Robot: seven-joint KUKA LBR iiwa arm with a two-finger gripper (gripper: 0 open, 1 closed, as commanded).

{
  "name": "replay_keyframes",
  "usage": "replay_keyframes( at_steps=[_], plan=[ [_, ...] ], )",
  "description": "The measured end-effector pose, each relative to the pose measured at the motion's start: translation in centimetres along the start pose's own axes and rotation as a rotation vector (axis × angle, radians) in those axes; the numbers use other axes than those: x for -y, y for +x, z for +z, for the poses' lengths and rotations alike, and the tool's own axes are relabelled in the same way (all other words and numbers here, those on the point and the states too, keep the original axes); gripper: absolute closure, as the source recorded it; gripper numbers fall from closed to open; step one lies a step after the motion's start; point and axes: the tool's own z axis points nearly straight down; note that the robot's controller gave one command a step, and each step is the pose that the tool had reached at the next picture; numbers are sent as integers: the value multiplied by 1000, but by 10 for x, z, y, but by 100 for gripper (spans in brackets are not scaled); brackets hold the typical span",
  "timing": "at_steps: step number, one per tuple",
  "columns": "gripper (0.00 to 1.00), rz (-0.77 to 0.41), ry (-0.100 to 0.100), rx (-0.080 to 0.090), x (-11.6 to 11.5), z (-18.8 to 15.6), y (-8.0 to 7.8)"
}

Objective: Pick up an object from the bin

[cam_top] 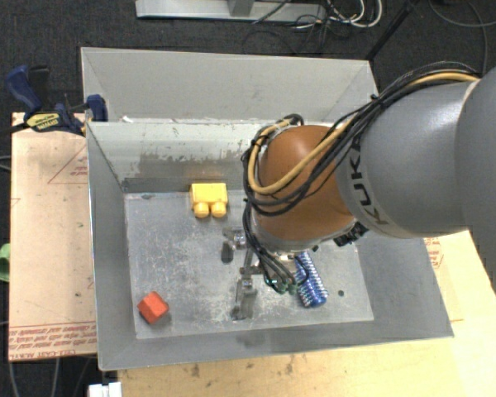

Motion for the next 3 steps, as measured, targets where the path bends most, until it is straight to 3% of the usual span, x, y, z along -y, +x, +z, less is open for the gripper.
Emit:
replay_keyframes(
  at_steps=[1,2,3],
  plan=[
    [0,-73,-4,7,-112,56,-13],
    [0,-65,-1,5,-130,88,-15],
    [100,-60,-2,8,-129,85,-17]
  ],
)
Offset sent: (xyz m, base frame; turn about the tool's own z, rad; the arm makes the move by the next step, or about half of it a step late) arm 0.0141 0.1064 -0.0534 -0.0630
